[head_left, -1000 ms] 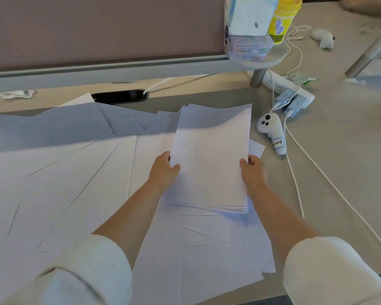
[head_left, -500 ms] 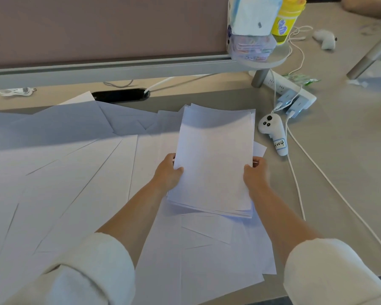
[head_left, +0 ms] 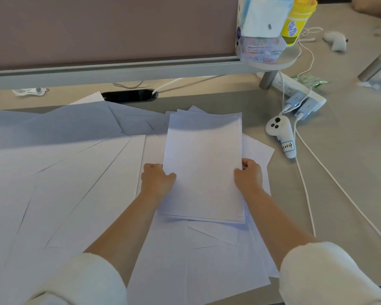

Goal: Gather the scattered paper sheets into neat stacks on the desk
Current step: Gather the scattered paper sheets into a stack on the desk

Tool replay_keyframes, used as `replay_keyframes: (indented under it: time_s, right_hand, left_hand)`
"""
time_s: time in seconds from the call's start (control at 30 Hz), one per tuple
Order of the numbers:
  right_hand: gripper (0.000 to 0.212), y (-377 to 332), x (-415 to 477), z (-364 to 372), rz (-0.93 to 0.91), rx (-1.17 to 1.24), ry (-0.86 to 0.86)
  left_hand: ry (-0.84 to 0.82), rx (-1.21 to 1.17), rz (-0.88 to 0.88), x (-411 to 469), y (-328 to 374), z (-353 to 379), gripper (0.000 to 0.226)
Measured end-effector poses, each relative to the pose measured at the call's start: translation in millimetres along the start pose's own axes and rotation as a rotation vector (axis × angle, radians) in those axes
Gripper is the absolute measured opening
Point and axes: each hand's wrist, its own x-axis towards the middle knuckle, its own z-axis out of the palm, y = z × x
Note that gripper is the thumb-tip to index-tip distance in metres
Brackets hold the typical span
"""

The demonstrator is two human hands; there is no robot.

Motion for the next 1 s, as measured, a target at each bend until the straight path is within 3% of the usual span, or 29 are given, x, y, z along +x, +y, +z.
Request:
replay_keyframes:
  time_s: [0.1, 0.3, 0.43, 0.7, 0.87, 1.0]
  right_hand:
    - [0.029, -4.1, 0.2, 0.4, -0.003, -0.008, 0.014]
    - [0.025, -5.8, 1.0, -3.5, 0.034, 0.034, -0.004]
    - [0.025, -7.1, 2.1, -6.4, 0.062, 0.059, -0.043]
    - [0.017, -5.5, 0.7, -12.7, 0.143, 0.174, -0.118]
    - [0.05, 6.2, -1.1, -12.7, 0.275, 0.353, -0.094]
    - [0.003, 23.9, 0.6, -16.5, 0.24, 0.286, -0.087]
  left_hand:
    - [-0.034, 0.017, -0.028, -1.9, 3.7, 0.5, 0.043]
    - [-0.048, -0.172, -0.063, 1.0, 1.2, 0.3, 0.04]
    - [-0.028, -0.197, 0.003, 1.0, 1.7, 0.5, 0.052]
    - [-0.145, -0.309, 0.126, 0.9, -13.5, -4.3, 0.05]
    - [-0.259, -0.327, 0.222, -0.8, -13.8, -12.1, 0.05]
    - [-0.229, -0.244, 0.329, 0.0, -2.8, -11.5, 0.047]
